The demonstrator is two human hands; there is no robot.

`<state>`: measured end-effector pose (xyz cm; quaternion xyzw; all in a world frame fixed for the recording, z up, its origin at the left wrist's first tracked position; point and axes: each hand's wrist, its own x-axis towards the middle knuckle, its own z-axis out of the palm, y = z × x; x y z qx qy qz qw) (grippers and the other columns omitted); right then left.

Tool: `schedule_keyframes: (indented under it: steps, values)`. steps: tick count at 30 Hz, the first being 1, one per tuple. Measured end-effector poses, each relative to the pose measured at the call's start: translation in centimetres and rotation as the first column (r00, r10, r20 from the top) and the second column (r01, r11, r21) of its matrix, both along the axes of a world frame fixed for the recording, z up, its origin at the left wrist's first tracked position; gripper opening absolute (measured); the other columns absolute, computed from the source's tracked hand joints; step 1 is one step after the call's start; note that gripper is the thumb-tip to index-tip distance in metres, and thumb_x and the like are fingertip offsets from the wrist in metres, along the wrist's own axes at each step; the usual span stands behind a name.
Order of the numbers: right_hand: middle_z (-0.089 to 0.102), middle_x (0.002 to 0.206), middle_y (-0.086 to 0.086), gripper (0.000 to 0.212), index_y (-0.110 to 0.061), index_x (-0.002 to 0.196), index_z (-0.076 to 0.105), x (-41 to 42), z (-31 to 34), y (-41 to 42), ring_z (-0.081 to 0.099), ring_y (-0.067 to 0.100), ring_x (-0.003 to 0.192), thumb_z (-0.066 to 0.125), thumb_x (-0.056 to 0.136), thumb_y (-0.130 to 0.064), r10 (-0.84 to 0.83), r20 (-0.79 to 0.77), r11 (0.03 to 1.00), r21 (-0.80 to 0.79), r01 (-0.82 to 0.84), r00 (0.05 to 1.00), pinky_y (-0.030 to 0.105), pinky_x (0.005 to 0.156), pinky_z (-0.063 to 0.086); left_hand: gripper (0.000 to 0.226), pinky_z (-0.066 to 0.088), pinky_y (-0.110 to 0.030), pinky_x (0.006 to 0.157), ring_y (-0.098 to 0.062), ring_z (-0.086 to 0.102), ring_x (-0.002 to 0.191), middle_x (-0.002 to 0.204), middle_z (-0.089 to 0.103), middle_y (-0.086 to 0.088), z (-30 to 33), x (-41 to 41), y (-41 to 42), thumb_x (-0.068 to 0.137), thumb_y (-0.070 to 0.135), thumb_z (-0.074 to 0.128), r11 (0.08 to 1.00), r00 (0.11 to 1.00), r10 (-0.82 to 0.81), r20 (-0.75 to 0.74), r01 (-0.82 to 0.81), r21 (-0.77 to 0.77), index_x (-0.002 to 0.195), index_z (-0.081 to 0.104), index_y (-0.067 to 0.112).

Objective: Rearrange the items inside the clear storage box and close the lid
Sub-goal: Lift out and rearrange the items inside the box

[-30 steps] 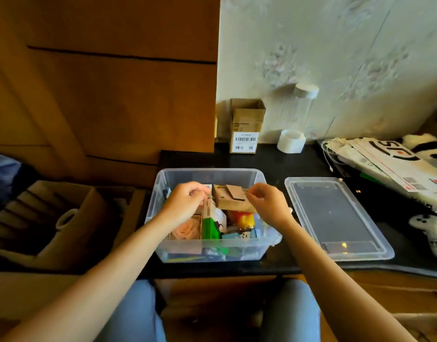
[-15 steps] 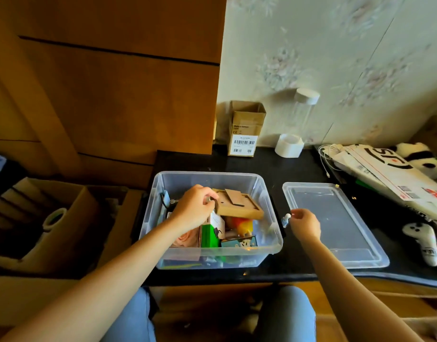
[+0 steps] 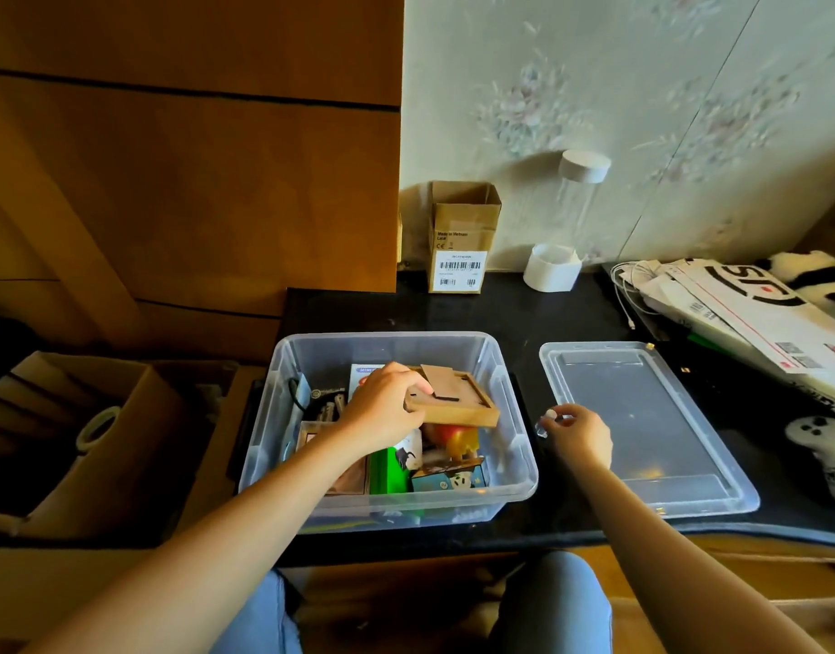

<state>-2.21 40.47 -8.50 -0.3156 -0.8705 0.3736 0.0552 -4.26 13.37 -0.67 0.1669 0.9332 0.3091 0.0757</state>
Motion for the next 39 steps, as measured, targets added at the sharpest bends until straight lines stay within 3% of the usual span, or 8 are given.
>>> schedule_keyframes:
  steps: [6,10,16,22,27,32,36,39]
  values:
    - [0.069,0.095,0.002,0.017,-0.018,0.092,0.071,-0.5,3.4,-0.5,0.060,0.016,0.080,0.069,0.082,-0.031,-0.037,-0.248,0.999,-0.026,0.032,0.968,0.025,0.072,0.044,0.051,0.033,-0.043,0.105,-0.022,0.036,0.123,0.132,0.039,-0.002,-0.7,-0.4,0.1,0.080,0.021,0.066,0.989,0.995,-0.059,0.084,0.069,-0.128,0.128,0.049,0.028]
    - [0.069,0.084,-0.003,0.011,-0.022,0.088,0.069,-1.1,7.5,-2.0,0.065,0.013,0.079,0.070,0.082,-0.031,0.050,-0.420,0.987,-0.116,-0.108,0.906,0.030,0.071,0.054,0.065,0.032,-0.039,0.104,-0.024,0.031,0.128,0.140,0.034,-0.001,-1.1,-0.8,0.6,0.082,0.015,0.063,0.972,0.996,-0.059,0.071,0.074,-0.222,0.139,0.037,0.030]
    - [0.066,0.074,-0.019,0.004,-0.019,0.089,0.065,-0.7,10.5,-4.9,0.066,0.002,0.071,0.065,0.086,-0.023,0.194,-0.538,0.939,-0.138,-0.314,0.820,0.019,0.057,0.055,0.066,0.040,-0.035,0.095,-0.026,0.042,0.125,0.140,0.043,-0.002,-1.1,-0.9,1.4,0.082,0.012,0.064,0.946,0.997,-0.066,-0.046,0.048,-0.320,0.140,0.040,0.034]
    - [0.068,0.070,-0.018,0.007,-0.014,0.090,0.062,-0.4,10.8,-6.1,0.067,0.003,0.069,0.061,0.089,-0.021,0.216,-0.557,0.930,-0.132,-0.342,0.802,0.018,0.060,0.055,0.041,0.046,-0.029,0.070,-0.021,0.063,0.097,0.107,0.068,0.003,0.6,-1.4,0.5,0.083,0.011,0.063,0.999,0.994,0.027,-0.103,-0.029,-0.016,0.116,0.063,0.036]
    - [0.069,0.094,0.007,0.015,-0.009,0.099,0.060,-0.4,11.0,-7.1,0.067,0.019,0.086,0.058,0.091,-0.022,0.218,-0.542,0.929,-0.140,-0.343,0.812,0.034,0.075,0.057,0.023,0.043,-0.025,0.070,-0.019,0.061,0.089,0.095,0.067,0.000,1.8,-2.1,-0.9,0.085,0.012,0.066,0.976,0.993,0.105,-0.062,-0.090,0.198,0.105,0.065,0.022]
    - [0.065,0.089,0.000,0.012,-0.014,0.100,0.057,-0.5,11.7,-8.0,0.065,0.010,0.080,0.058,0.091,-0.023,0.117,-0.636,0.946,-0.163,-0.281,0.762,0.019,0.061,0.055,0.018,0.042,-0.018,0.068,-0.015,0.057,0.087,0.094,0.062,0.001,3.3,-1.7,-3.0,0.086,0.014,0.066,0.944,0.991,0.083,-0.101,-0.045,0.327,0.103,0.060,0.015]
    - [0.063,0.085,-0.006,0.010,-0.016,0.100,0.055,-0.8,11.2,-8.7,0.063,0.009,0.079,0.058,0.092,-0.022,0.123,-0.616,0.939,-0.181,-0.292,0.778,0.022,0.065,0.054,0.017,0.040,-0.015,0.069,-0.009,0.056,0.089,0.096,0.063,0.002,4.8,-1.6,-5.8,0.087,0.018,0.066,0.904,0.982,0.174,-0.073,-0.130,0.407,0.102,0.059,0.015]
    - [0.065,0.085,-0.005,0.005,-0.020,0.094,0.055,-0.8,10.2,-9.6,0.064,0.009,0.079,0.058,0.091,-0.022,0.163,-0.593,0.934,-0.165,-0.317,0.789,0.027,0.068,0.055,0.014,0.048,-0.026,0.075,-0.016,0.061,0.092,0.097,0.066,-0.004,5.3,-1.5,-8.0,0.086,0.018,0.067,0.836,0.964,0.257,0.070,-0.258,0.484,0.098,0.060,0.015]
